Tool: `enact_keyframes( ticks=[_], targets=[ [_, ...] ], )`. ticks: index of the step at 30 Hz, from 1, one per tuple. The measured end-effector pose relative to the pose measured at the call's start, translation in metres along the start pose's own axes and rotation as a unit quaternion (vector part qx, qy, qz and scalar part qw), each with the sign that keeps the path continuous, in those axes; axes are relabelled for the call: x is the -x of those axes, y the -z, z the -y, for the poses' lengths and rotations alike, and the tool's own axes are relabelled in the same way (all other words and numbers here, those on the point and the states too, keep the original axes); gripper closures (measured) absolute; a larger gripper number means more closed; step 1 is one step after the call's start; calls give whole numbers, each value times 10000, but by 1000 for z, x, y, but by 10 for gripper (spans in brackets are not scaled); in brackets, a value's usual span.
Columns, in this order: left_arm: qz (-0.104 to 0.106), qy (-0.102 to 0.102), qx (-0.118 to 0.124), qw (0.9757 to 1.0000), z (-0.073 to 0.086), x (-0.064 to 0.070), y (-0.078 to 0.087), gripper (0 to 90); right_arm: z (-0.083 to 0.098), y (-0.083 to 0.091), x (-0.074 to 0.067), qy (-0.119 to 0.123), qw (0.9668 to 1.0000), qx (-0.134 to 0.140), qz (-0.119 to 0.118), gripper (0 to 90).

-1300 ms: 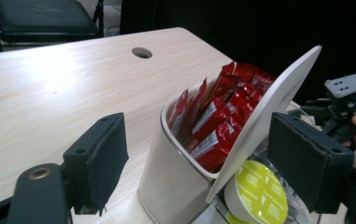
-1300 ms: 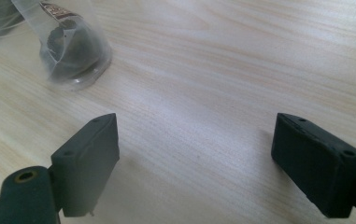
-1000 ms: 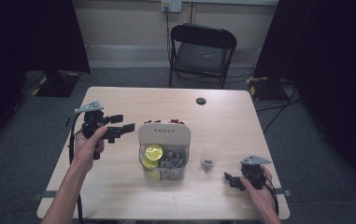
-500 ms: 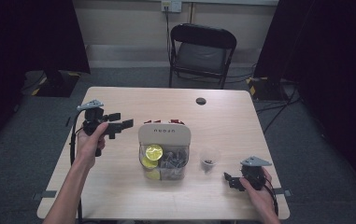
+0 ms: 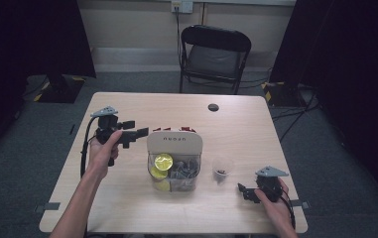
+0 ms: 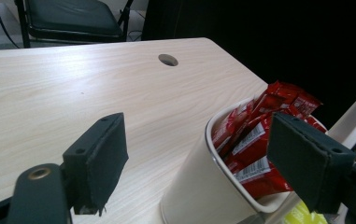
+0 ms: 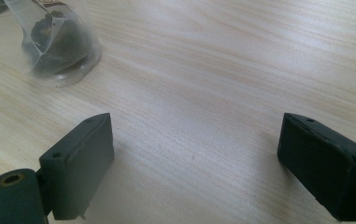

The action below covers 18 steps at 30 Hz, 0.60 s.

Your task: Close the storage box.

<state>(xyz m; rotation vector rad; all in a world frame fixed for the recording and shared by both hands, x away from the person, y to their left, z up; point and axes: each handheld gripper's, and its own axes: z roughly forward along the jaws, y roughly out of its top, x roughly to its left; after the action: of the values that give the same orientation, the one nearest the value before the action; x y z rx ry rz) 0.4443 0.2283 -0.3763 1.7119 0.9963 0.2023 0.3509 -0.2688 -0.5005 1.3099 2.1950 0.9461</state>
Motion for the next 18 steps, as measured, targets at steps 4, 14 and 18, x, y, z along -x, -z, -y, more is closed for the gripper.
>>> enact_keyframes(
  ticks=[4,14,18],
  targets=[
    [62,-95,-77,9999,-1,7,-2,199,0,0,0,4,10000,-1,-6,103],
    [252,-266,-83,9993,-2,14,3,220,0,0,0,3,10000,-7,-11,103],
    [314,-317,-108,9989,-2,18,2,219,0,0,0,10,10000,-3,-12,103]
  ],
)
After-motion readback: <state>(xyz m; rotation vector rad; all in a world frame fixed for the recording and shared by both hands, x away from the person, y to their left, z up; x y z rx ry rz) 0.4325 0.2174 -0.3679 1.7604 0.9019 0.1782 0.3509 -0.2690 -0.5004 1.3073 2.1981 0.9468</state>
